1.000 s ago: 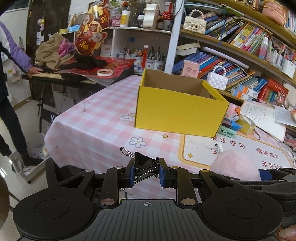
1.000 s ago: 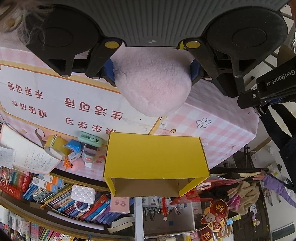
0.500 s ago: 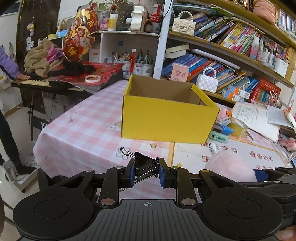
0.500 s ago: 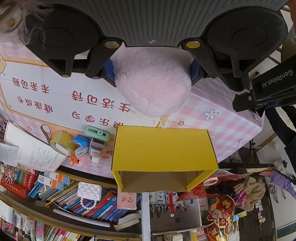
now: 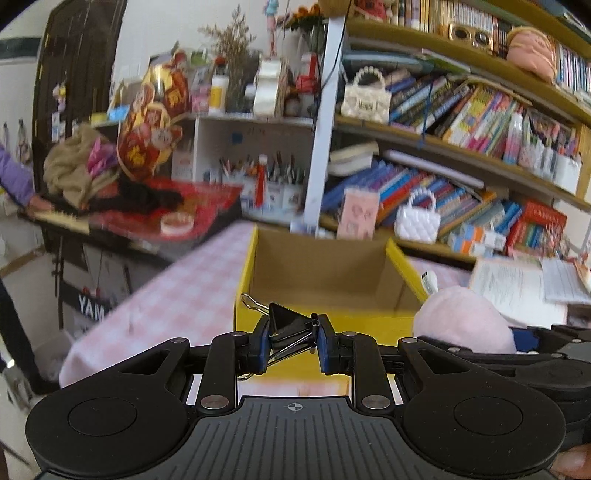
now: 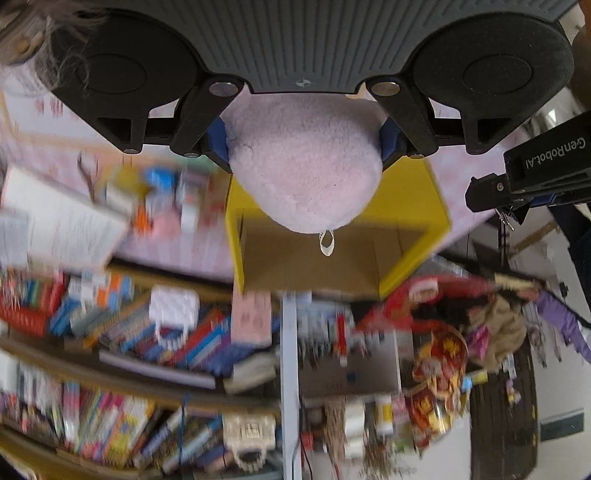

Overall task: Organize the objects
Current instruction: 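Carry the pig with the right tool while the left tool carries the clip over the yellow box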

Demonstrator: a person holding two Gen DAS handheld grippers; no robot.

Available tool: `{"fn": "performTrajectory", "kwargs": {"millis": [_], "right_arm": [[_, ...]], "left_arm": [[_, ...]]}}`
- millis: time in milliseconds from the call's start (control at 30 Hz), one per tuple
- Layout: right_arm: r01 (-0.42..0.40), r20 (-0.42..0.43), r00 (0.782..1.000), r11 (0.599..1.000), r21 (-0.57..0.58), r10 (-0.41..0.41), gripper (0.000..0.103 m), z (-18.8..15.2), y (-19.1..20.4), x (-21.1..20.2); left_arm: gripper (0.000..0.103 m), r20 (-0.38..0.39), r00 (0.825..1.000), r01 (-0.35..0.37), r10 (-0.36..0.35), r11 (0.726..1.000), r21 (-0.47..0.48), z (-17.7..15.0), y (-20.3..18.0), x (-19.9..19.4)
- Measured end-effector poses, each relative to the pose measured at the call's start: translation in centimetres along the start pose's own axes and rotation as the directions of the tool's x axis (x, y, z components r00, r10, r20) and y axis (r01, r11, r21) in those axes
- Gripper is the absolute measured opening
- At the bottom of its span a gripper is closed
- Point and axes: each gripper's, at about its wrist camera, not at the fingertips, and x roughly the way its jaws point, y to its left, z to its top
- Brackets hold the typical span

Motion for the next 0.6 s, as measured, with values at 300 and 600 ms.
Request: {"fn": "performTrajectory", "kwargs": {"millis": [300,600], "right_arm": [[-0.026,0.089,0.995,0.996,-0.085,0.034,0.074,5.9,-2.5,6.8],[-0.110,0.007,0.993,0.948,-0.298,0.117,0.074,7.1,-2.9,14.9]], "left_arm": [[0.023,0.033,0.998,-0.051,0.051,0.998,0.021,4.7,-1.2,6.6],[0.023,-0.053,0.993,-0.104,0.104,0.995,0.013,5.3,-1.8,13.3]]}}
